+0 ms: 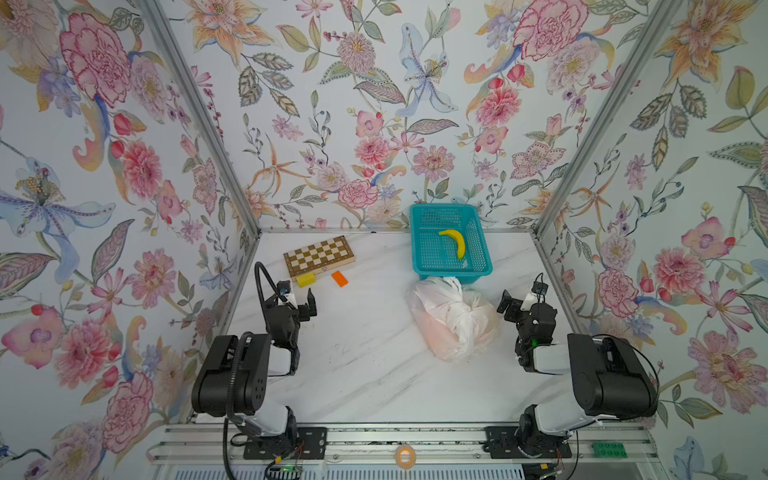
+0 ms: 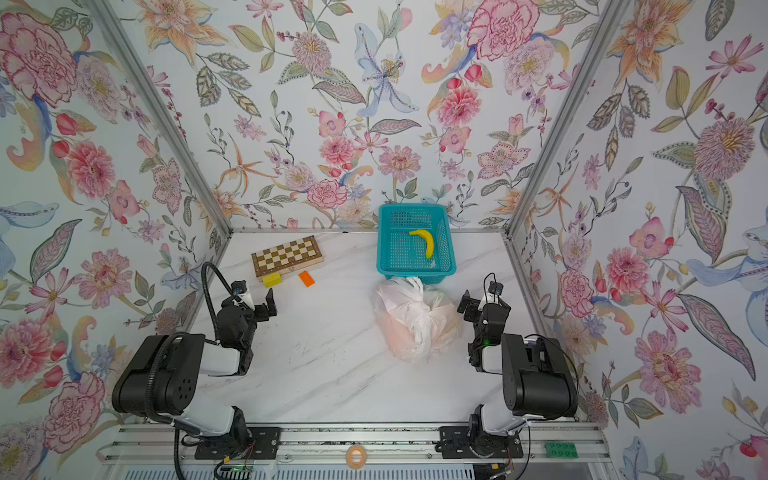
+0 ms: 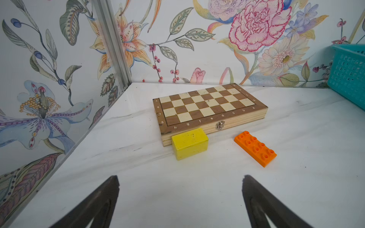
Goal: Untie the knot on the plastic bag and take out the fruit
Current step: 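Raise both arms and move both grippers toward the knotted white bag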
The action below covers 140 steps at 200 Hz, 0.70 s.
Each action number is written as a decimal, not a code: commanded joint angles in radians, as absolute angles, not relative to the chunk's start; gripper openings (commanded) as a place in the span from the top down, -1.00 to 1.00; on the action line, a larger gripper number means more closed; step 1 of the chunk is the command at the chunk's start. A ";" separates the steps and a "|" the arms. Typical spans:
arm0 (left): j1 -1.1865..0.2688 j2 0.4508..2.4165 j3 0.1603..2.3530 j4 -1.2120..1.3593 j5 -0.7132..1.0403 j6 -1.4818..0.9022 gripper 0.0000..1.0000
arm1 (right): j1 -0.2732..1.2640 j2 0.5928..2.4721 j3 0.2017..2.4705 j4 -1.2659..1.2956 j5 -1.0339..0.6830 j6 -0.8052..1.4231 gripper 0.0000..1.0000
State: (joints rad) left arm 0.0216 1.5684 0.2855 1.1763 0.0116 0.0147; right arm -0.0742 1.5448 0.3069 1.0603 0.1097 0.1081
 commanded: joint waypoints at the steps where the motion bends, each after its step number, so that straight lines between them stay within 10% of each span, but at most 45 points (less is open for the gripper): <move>1: 0.020 1.574 0.275 1.207 -0.007 0.017 -0.98 | -0.070 1.545 0.308 1.072 0.110 0.097 -0.98; 140: 0.020 1.574 0.277 1.204 -0.009 0.018 -0.98 | -0.077 1.546 0.312 1.067 0.099 0.101 -0.98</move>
State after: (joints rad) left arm 0.0216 1.5684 0.2855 1.1759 0.0116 0.0147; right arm -0.0742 1.5448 0.3069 1.0599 0.1089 0.1081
